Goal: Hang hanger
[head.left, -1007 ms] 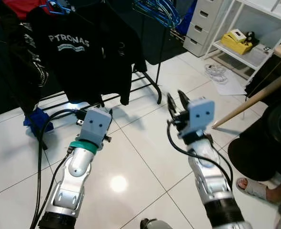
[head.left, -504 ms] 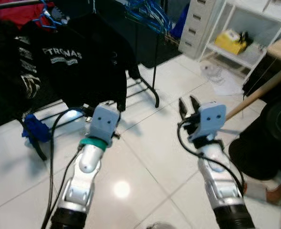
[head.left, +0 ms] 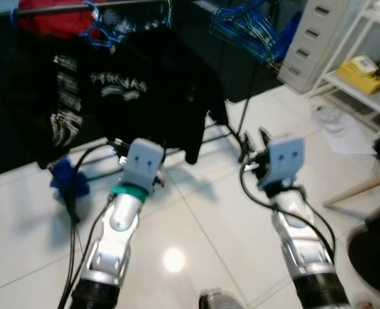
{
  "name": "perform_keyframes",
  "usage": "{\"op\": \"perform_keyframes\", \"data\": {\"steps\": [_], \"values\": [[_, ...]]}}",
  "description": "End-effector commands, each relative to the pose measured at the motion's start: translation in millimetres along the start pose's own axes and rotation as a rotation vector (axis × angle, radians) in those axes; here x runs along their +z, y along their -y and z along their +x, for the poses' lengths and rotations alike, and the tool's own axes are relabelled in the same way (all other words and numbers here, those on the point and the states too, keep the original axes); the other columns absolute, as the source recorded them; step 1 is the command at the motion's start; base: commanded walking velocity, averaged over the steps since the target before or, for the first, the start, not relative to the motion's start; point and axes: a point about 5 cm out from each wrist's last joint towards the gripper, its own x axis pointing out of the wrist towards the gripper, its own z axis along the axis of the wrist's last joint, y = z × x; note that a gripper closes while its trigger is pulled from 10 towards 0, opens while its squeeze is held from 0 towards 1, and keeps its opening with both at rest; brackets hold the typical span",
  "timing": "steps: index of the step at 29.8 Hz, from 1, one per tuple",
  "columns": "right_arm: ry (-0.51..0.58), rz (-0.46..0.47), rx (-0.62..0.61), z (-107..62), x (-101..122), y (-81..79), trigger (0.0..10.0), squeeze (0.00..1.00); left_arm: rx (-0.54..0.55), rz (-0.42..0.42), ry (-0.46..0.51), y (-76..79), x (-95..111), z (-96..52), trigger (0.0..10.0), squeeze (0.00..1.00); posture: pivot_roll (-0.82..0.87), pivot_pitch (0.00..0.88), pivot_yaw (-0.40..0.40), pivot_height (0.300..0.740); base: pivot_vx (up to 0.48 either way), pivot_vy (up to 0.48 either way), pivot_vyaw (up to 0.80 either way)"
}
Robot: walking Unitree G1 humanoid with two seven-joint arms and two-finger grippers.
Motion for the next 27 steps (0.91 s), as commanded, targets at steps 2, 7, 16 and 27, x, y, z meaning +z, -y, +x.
{"op": "perform_keyframes", "data": {"steps": [2, 7, 16, 27], "values": [[-0.006, 0.009, 0.005, -0.2, 0, -3.8, 10.0, 0.0, 0.0, 0.002, -0.024, -1.8, -6, -2.7, 10.0, 0.0, -0.11, 0.028, 0.029, 0.74, 0.433, 0.0, 0.8], [0.047, 0.0, -0.015, 6.8, 14, 5.8, 10.0, 0.0, -0.004, -0.004, -0.012, -1.0, -3, -0.7, 10.0, 0.0, -0.12, 0.026, 0.031, 0.74, 0.427, 0.0, 0.0], [0.138, -0.013, -0.106, 19.3, 38, 32.7, 10.0, 0.0, -0.02, -0.018, 0.032, 3.0, 10, 2.0, 10.0, 0.0, -0.11, 0.024, 0.036, 0.74, 0.4, 0.0, 0.0], [0.14, -0.075, -0.154, 21.0, 47, 75.1, 10.0, 0.0, -0.06, -0.059, 0.115, 11.1, 34, 3.3, 10.0, 0.0, -0.11, 0.031, 0.038, 0.74, 0.375, 0.0, 0.0]]}}
